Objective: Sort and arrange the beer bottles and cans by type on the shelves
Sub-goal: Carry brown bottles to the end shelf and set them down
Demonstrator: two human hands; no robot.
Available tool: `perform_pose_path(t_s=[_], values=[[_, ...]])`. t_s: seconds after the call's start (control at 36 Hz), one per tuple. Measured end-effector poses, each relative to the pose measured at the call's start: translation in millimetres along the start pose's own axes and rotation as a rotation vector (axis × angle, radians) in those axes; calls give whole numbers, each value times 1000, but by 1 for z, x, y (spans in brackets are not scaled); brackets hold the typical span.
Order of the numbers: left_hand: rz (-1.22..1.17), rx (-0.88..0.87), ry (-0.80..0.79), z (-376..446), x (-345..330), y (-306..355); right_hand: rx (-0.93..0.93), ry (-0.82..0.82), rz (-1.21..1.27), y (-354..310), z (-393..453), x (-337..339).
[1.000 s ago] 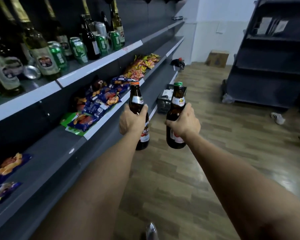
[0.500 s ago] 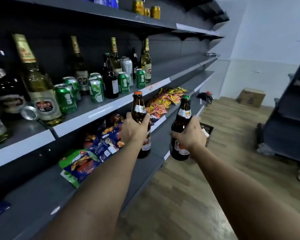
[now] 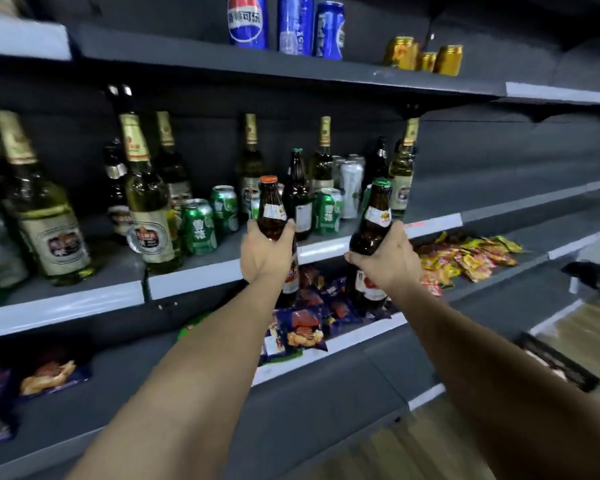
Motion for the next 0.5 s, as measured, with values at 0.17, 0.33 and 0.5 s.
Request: perform_pose_path(t_s=[0.17, 0.33, 0.5], values=[[31, 14, 126, 47, 26, -9, 62, -105, 107, -38, 39, -52], [-8, 55, 206, 93, 39, -19, 97, -154, 116, -76, 70, -99], [4, -43, 188, 124, 25, 7, 166, -175, 87, -110, 94, -127]])
Point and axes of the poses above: each hand's wrist, its own z-axis towards the middle knuckle, its own x-axis out of the back of the hand, y = z × x, the point moved 10 cm from there along z, towards the middle knuckle
